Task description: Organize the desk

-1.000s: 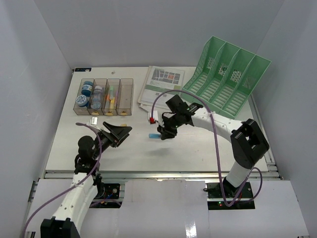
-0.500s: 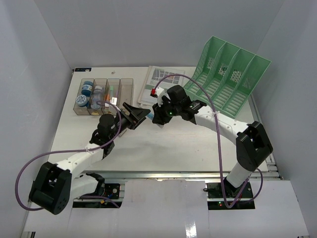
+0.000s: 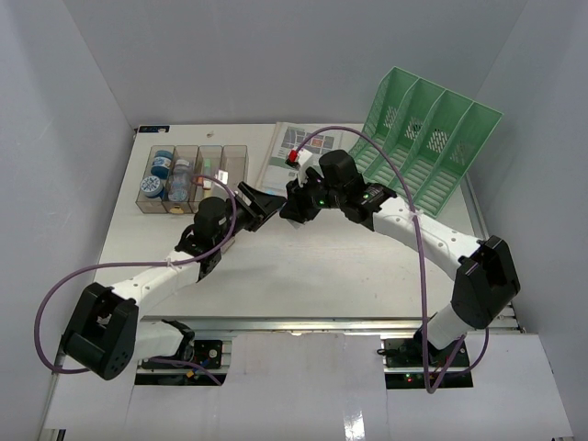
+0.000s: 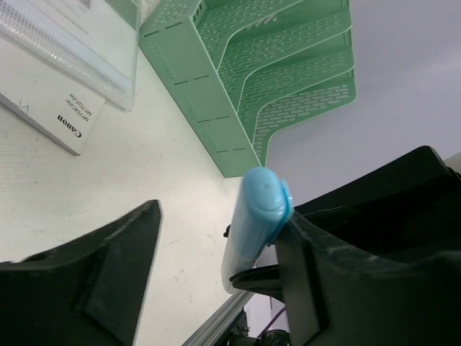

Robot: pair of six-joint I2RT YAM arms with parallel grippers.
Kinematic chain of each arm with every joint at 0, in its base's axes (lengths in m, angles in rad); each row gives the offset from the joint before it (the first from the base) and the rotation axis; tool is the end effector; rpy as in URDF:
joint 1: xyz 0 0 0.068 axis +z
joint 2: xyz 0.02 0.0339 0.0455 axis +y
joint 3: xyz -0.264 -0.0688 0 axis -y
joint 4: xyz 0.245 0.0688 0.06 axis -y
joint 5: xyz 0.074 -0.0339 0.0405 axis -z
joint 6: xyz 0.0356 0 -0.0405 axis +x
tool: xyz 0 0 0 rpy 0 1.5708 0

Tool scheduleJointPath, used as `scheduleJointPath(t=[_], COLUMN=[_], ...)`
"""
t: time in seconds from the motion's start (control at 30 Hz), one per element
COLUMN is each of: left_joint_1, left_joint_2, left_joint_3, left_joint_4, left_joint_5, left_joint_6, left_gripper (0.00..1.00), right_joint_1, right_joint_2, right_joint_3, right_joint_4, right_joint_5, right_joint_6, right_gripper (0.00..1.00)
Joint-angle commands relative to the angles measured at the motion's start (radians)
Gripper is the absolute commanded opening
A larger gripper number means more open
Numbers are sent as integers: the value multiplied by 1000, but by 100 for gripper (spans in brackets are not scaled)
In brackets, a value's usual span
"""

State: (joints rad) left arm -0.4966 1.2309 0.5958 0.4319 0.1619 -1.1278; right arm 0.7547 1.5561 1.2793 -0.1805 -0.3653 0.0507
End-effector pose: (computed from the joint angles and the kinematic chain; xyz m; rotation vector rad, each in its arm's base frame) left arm 0.2361 -0.1345 0.2433 -0.4866 1.9091 -1.2725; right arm 0.2568 0.2589 0.3209 -0.9483 1.8834 0.8670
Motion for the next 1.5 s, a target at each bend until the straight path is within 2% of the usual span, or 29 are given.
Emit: scheduleJointPath(t=[0.0, 0.1, 0.2, 0.27, 0.3, 0.33, 0.4, 0.47, 0.57, 0.63, 0.7, 0.77, 0.83, 0.93, 1.03, 1.37, 1.47], left_joint_1=[-17, -21, -25, -25, -25, -25, -25, -25, -8, 30, 85, 194, 251, 344, 398, 408, 408], left_joint_2=[22, 26, 19, 3, 1, -9, -28, -27, 10, 39, 59, 79, 130, 281, 405, 702, 772], left_joint_3=[81, 94, 97, 98, 100, 106, 128, 190, 291, 334, 372, 445, 505, 682, 803, 1090, 1145], left_joint_4=[-39, -45, -52, -72, -76, -99, -169, -284, -489, -595, -658, -707, -785, -897, -942, -1027, -1071], left_joint_5=[-25, -14, 2, 5, 5, 2, -9, -35, -85, -104, -101, -105, -161, -254, -284, -395, -405], left_joint_6=[43, 52, 61, 74, 83, 100, 152, 259, 426, 500, 562, 656, 753, 843, 885, 963, 972], left_gripper=[62, 44, 26, 21, 19, 18, 16, 15, 15, 15, 15, 15, 15, 16, 16, 17, 25], right_joint_1=[5, 4, -1, -8, -10, -11, -16, -32, -95, -171, -239, -336, -382, -488, -538, -558, -559], right_joint_2=[-61, -86, -107, -128, -137, -149, -179, -214, -263, -293, -321, -367, -431, -511, -554, -588, -588], right_joint_3=[10, -10, -32, -50, -52, -62, -85, -111, -169, -228, -288, -369, -433, -534, -563, -574, -574], right_joint_4=[67, 73, 77, 80, 81, 78, 71, 49, -27, -94, -127, -129, -128, -102, -91, -108, -107], right_joint_5=[-50, -31, -5, -27, -43, -63, -117, -197, -394, -582, -706, -787, -800, -826, -827, -819, -814], right_joint_6=[13, -11, -39, -67, -72, -106, -185, -272, -433, -541, -599, -652, -703, -755, -772, -812, -814], right_gripper=[16, 20, 29, 40, 41, 51, 75, 94, 92, 92, 93, 94, 95, 98, 100, 93, 93])
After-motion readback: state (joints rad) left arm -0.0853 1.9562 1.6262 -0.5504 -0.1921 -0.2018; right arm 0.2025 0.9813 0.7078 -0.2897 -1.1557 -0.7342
